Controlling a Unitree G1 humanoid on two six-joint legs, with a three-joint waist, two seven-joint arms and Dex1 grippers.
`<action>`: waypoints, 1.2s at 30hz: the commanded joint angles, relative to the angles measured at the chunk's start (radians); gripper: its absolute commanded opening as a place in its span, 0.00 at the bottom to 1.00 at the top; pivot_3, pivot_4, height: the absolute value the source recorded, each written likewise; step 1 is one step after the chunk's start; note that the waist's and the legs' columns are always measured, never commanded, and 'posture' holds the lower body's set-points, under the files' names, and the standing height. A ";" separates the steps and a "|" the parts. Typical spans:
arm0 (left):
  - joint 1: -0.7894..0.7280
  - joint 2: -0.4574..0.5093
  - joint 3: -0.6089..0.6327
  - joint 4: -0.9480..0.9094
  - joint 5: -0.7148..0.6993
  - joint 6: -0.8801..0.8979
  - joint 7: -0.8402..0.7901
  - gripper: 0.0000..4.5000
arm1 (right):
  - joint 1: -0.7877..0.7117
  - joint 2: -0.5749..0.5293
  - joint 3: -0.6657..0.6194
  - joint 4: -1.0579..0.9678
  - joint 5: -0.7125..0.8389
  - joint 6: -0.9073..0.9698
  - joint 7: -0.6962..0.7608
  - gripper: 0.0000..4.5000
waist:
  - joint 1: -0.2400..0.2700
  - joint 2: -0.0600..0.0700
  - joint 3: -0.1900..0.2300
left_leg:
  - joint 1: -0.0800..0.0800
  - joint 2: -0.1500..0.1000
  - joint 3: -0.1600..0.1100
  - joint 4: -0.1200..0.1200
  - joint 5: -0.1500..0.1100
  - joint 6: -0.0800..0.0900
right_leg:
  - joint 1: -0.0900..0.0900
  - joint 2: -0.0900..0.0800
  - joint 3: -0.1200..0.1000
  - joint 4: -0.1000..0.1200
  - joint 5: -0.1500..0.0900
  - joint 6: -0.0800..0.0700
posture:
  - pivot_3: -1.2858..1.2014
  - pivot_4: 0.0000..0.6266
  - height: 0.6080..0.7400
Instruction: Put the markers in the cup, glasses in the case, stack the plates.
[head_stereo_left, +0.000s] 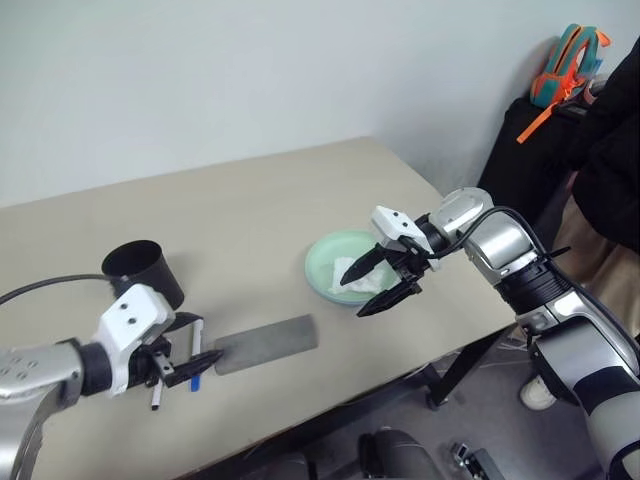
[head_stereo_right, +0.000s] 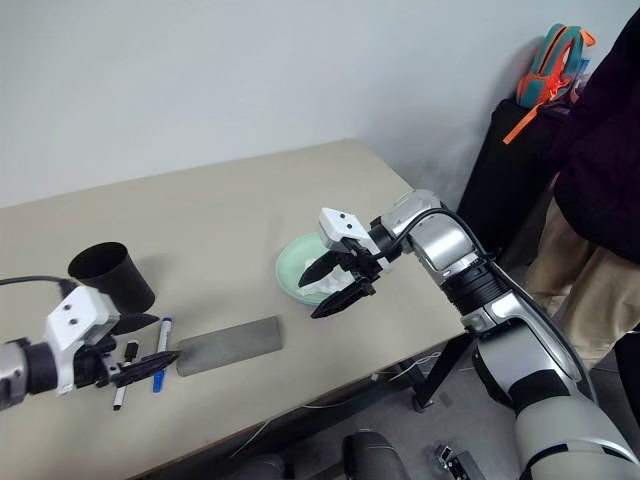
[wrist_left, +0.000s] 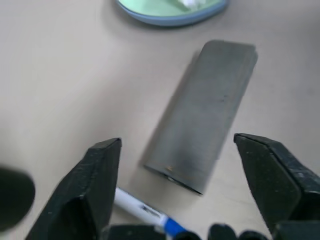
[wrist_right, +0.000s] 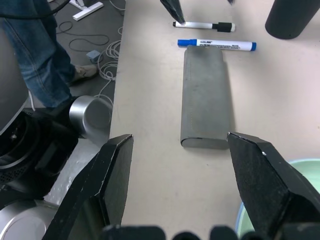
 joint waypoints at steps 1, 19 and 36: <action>0.072 -0.050 0.122 -0.057 0.020 0.076 0.105 0.87 | -0.011 -0.013 -0.001 -0.020 0.028 -0.006 0.004 0.72 | 0.000 0.000 0.000 | 0.000 0.000 0.000 0.000 0.000 0.000 | 0.001 0.000 0.000 0.000 0.000 0.000 | 0.52 0.00 0.99; -0.131 -0.078 -0.025 0.066 0.083 0.588 0.484 0.87 | -0.040 0.003 0.048 0.002 0.058 -0.024 0.004 0.72 | -0.004 0.000 0.000 | 0.016 -0.004 -0.023 -0.007 -0.001 -0.001 | 0.019 0.005 -0.010 -0.014 -0.001 -0.001 | 0.52 0.00 0.99; -0.373 -0.099 -0.219 0.316 0.109 0.656 0.637 0.75 | -0.031 0.018 0.024 0.004 0.035 -0.024 0.004 0.72 | 0.000 -0.001 0.000 | 0.016 -0.005 -0.024 -0.015 -0.001 -0.003 | 0.019 0.013 -0.001 -0.013 0.000 0.000 | 0.52 0.00 0.99</action>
